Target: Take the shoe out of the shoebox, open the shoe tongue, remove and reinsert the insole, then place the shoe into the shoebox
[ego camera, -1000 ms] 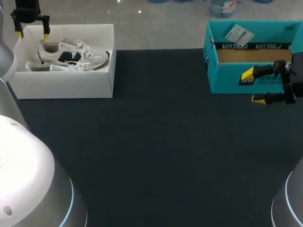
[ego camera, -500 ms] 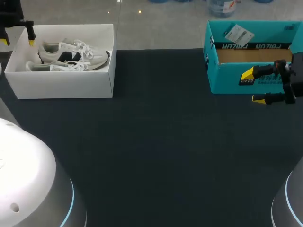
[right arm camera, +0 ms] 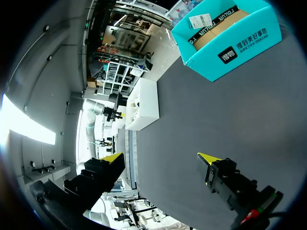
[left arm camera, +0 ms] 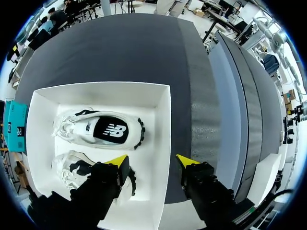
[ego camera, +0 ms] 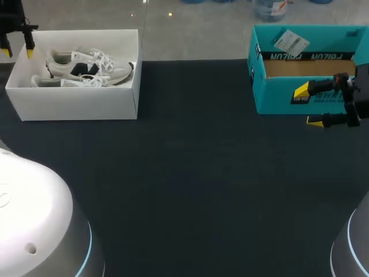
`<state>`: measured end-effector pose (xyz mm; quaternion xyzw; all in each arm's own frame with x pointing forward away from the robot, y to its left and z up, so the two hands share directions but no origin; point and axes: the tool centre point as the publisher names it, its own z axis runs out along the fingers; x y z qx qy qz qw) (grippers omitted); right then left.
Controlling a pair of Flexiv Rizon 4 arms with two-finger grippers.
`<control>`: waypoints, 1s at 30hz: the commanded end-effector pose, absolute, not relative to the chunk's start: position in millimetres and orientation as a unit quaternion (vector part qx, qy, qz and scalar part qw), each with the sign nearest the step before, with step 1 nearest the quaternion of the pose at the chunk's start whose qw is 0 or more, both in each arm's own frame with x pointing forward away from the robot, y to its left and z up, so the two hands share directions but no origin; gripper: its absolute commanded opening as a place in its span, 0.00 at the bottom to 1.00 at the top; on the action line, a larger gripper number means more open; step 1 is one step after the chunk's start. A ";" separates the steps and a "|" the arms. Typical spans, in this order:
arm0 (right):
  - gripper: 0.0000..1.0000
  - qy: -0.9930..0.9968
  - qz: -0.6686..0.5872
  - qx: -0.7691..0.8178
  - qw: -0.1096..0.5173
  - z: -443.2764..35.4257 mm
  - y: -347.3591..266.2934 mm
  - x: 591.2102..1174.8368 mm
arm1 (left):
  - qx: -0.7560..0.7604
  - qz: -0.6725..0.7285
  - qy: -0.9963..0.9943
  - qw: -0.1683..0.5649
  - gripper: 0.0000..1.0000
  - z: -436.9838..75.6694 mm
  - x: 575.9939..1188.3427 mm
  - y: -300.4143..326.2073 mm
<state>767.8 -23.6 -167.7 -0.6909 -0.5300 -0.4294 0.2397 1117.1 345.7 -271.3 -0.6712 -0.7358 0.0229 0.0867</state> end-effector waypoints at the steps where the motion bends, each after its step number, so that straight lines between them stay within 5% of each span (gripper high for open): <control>1: 1.00 -0.530 -0.428 -0.693 0.238 -167.7 -22.3 767.5 | -0.677 -0.084 -0.731 -0.003 1.00 -266.4 1069.4 336.8; 22: 1.00 -0.530 -0.428 -0.693 0.238 -167.7 -22.3 767.5 | -0.687 -0.063 -0.724 -0.014 0.99 -266.7 1050.4 333.2; 25: 1.00 -0.530 -0.428 -0.693 0.238 -167.7 -22.3 767.5 | -0.696 -0.063 -0.716 0.000 0.69 -271.5 1052.7 326.4; 26: 1.00 -0.530 -0.428 -0.693 0.238 -167.7 -22.3 767.5 | -0.700 -0.064 -0.711 0.008 0.39 -273.8 1054.4 324.0; 27: 1.00 -0.530 -0.428 -0.693 0.238 -167.7 -22.3 767.5 | -0.697 -0.073 -0.713 0.011 0.20 -276.3 1055.8 321.2; 28: 1.00 -0.530 -0.428 -0.693 0.238 -167.7 -22.3 767.5 | -0.697 -0.078 -0.712 0.015 0.19 -278.3 1056.7 318.9; 30: 1.00 -0.530 -0.428 -0.693 0.238 -167.7 -22.3 767.5 | -0.696 -0.085 -0.713 0.010 0.36 -281.2 1058.4 315.5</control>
